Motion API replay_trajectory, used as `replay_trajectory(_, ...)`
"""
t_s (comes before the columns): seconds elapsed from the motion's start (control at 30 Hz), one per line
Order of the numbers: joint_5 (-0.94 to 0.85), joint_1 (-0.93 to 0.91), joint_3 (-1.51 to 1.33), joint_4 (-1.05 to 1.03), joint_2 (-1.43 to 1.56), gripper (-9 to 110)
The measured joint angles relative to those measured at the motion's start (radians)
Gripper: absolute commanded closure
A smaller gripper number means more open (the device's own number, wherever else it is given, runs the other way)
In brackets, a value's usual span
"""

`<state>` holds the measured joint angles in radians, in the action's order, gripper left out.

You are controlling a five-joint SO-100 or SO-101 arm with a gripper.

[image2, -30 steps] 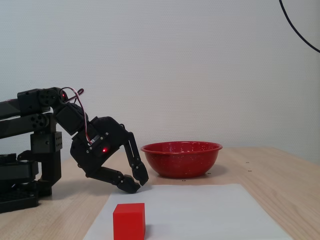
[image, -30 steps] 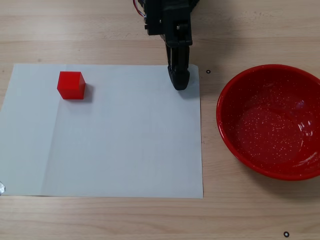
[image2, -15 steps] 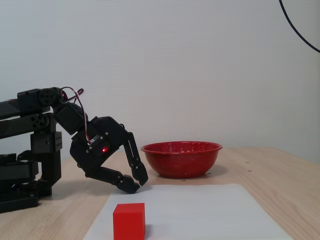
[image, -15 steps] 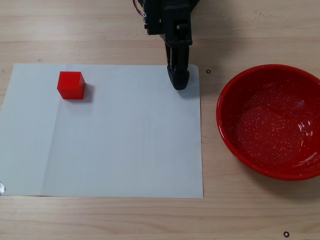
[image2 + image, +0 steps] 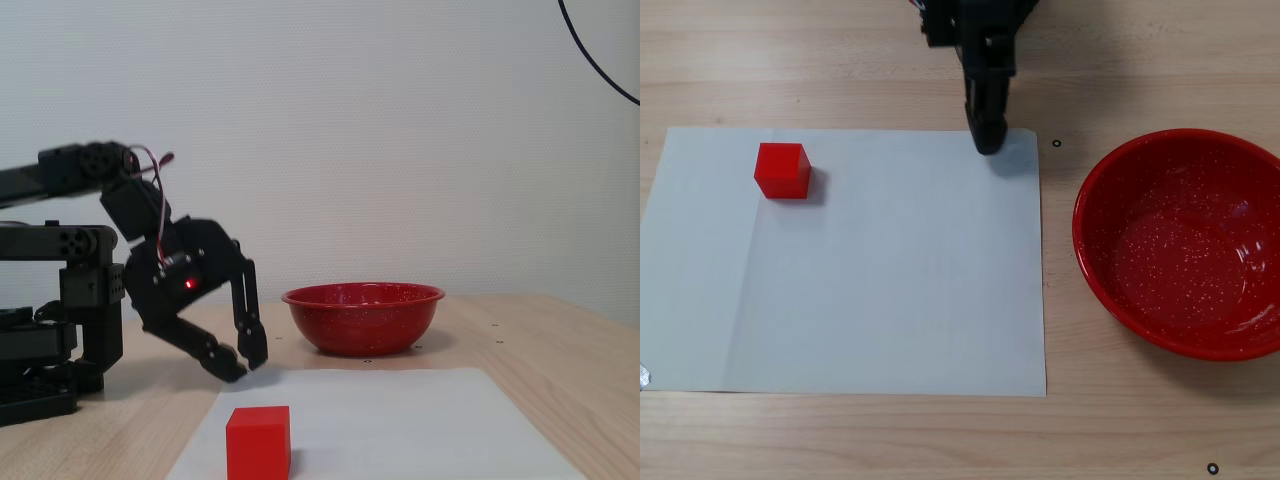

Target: Grasp the red cube and put it in the red bowl.

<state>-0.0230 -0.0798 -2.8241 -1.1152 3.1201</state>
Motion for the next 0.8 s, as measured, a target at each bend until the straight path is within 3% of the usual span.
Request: replay_trajectory(0.8,0.288,0.301,0.594,-0.201,-0.474,101)
